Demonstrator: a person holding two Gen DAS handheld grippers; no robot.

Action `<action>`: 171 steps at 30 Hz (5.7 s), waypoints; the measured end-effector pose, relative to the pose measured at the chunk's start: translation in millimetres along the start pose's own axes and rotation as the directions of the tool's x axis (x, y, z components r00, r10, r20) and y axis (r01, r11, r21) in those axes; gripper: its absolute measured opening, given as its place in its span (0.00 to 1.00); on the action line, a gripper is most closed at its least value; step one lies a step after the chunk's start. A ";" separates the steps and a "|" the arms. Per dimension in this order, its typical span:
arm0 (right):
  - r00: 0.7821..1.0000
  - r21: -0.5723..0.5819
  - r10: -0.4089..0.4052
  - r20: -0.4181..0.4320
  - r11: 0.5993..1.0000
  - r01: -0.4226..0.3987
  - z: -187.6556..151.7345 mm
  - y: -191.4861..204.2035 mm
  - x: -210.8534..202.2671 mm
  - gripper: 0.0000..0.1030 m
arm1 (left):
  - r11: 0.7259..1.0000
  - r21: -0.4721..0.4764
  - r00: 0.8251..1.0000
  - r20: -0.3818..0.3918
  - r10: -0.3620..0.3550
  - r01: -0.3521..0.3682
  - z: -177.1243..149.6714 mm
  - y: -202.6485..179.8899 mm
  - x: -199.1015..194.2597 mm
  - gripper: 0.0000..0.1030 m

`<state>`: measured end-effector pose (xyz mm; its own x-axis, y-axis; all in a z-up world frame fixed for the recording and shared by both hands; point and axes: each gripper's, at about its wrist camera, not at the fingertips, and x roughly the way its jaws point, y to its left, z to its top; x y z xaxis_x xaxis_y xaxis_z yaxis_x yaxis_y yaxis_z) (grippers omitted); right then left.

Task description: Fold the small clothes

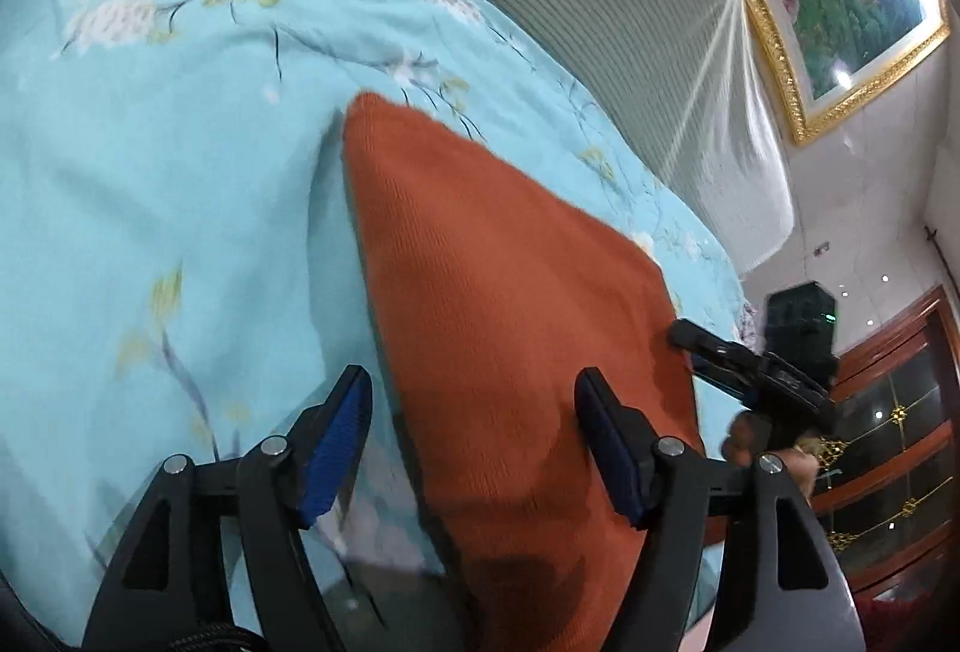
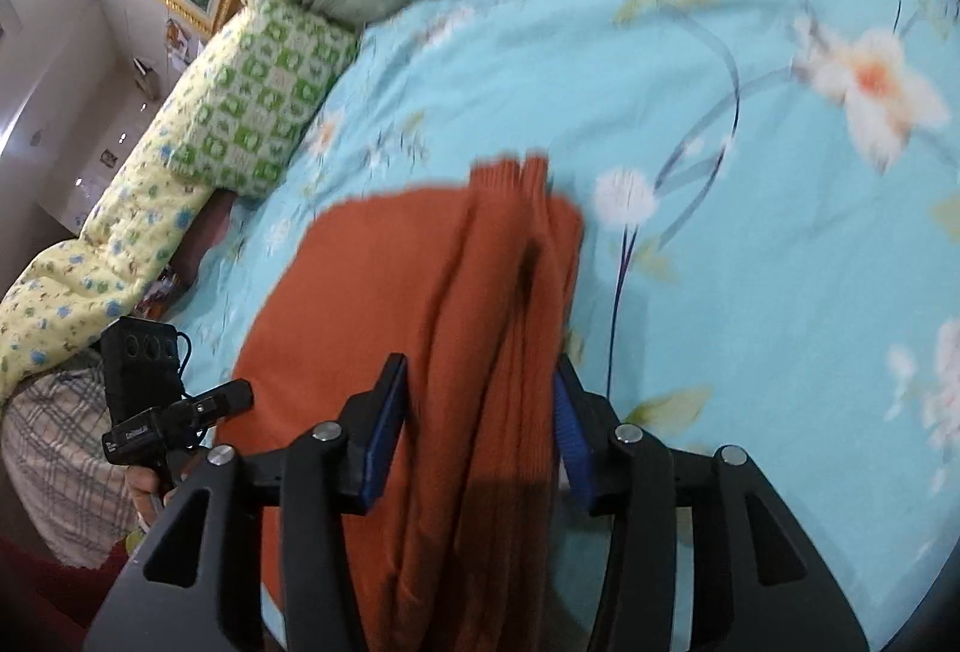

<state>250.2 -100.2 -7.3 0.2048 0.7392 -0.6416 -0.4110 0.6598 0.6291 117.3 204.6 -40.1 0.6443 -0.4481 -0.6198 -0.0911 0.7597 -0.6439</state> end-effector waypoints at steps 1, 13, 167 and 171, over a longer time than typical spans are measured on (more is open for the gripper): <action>1.000 -0.004 -0.011 0.017 1.000 0.012 4.4 0.8 -1.0 0.47 | 1.000 -0.006 1.000 -0.001 0.013 -0.013 7.5 1.2 4.1 0.68; 0.999 -0.033 0.014 0.035 0.999 -0.013 30.3 4.1 25.4 0.10 | 0.999 0.039 0.999 0.038 0.003 -0.005 75.2 -9.4 50.6 0.19; 0.951 -0.160 -0.254 0.173 0.946 0.282 -258.3 83.7 -110.6 0.63 | 0.808 0.340 0.877 0.169 0.450 -0.480 -233.1 -105.9 -107.3 0.87; 0.947 -0.210 -0.255 0.193 0.932 0.294 -256.2 96.2 -111.3 0.73 | 0.767 0.358 0.846 0.217 0.486 -0.533 -226.0 -114.5 -105.9 0.87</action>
<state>-39.8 -153.5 12.1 0.4706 0.5578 -0.6837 -0.5096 0.8043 0.3056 -112.1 58.6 -2.1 0.6659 0.0928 -0.7402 -0.1412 0.9900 -0.0029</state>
